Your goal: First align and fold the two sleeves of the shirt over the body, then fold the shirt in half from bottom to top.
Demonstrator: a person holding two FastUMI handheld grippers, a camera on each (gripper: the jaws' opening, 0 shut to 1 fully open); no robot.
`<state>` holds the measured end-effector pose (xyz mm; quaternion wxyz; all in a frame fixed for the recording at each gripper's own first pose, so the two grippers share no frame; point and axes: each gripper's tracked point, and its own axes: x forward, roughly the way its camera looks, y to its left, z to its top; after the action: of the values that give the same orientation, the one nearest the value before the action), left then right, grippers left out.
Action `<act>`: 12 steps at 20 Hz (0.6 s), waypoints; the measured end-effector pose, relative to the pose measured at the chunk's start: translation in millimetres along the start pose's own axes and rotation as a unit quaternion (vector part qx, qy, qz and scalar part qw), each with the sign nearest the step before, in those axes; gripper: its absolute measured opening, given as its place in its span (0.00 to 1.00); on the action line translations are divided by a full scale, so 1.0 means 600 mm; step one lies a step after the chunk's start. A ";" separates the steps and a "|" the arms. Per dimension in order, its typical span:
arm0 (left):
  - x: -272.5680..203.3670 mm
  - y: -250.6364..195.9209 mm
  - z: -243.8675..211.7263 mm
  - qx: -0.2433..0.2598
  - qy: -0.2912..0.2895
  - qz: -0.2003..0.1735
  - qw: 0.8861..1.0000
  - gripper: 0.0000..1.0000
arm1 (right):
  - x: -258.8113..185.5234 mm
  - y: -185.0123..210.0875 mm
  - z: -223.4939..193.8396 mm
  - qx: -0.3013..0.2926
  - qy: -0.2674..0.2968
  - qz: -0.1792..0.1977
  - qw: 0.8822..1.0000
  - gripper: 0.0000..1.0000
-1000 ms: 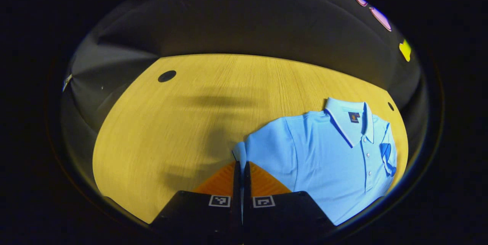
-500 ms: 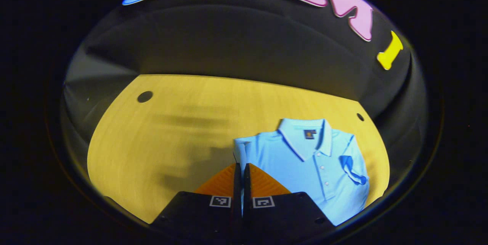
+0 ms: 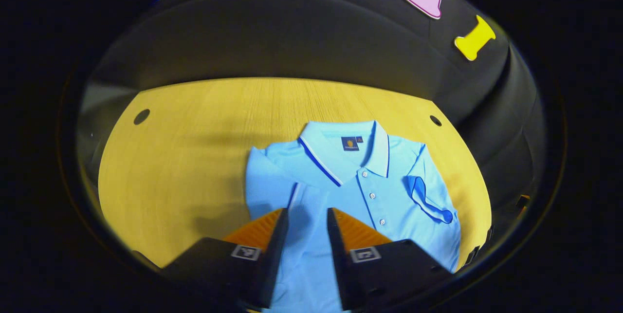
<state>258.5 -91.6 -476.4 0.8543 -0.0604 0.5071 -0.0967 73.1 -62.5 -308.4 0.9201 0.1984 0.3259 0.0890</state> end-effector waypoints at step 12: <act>-0.194 0.003 -0.108 -0.035 -0.018 -0.039 0.998 0.85 | -0.003 0.018 -0.124 0.071 0.081 0.063 0.992 0.98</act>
<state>147.3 -63.9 -408.2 0.8560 -0.1123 0.4922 -0.1113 24.1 -30.3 -355.9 0.8670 0.2751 0.3915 0.1394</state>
